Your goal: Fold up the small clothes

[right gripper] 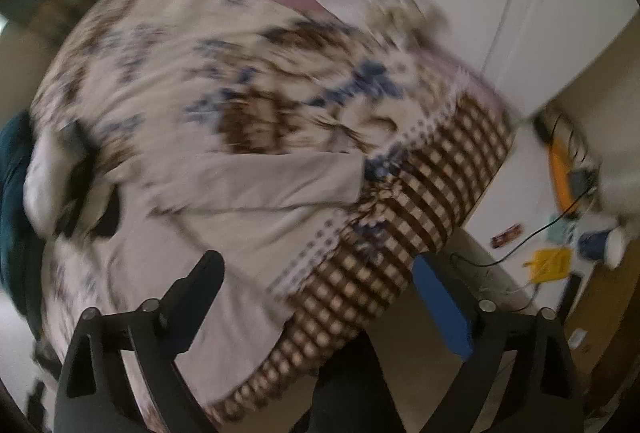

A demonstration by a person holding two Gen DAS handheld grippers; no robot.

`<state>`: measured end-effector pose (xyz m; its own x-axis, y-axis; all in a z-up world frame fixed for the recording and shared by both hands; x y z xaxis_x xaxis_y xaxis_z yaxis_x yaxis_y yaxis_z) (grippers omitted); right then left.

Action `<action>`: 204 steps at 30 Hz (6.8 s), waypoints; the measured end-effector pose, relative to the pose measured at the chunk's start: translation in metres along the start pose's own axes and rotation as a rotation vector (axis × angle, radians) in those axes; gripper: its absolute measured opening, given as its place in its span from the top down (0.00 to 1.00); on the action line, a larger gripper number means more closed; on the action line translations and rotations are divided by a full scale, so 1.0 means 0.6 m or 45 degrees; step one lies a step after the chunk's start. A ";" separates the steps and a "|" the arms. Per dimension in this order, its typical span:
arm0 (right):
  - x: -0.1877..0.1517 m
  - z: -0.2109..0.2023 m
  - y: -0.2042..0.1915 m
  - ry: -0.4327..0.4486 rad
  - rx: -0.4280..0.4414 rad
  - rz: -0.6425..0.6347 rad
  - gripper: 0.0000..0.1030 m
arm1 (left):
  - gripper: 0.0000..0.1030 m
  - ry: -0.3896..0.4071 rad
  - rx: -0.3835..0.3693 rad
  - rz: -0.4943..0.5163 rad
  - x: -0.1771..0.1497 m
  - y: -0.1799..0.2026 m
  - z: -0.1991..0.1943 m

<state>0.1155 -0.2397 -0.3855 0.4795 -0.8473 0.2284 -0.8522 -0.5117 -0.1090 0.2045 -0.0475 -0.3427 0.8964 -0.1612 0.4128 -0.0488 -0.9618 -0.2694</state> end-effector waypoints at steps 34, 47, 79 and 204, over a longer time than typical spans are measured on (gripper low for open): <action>-0.509 0.228 -0.638 0.100 0.269 -1.683 0.97 | 0.00 -0.368 0.270 -0.239 -0.199 -0.189 0.329; -0.781 0.316 -0.569 -0.175 0.069 -2.163 0.94 | 0.00 -0.487 0.348 -0.479 -0.344 -0.341 0.366; -0.395 0.375 -0.283 -0.313 -0.039 -1.299 0.50 | 0.99 -0.200 0.041 -0.823 -0.338 -0.324 0.292; 0.273 0.380 -0.042 -0.113 0.320 -0.824 0.99 | 0.96 -0.198 -0.637 -0.447 -0.115 -0.094 0.506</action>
<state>0.2631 -0.3980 -0.5661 0.8988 -0.3640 0.2444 -0.3205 -0.9258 -0.2005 0.2792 0.0849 -0.6200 0.9482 0.1805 0.2615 0.0931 -0.9447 0.3144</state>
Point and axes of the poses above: each gripper's, at about its wrist camera, not at the fingertips, and z roughly the way its jaws point, y to its right, x to its top, the point moved 5 cm from there along z, roughly the way its jaws point, and after that the axes turned 7 degrees about y, right-handed, at the moved point
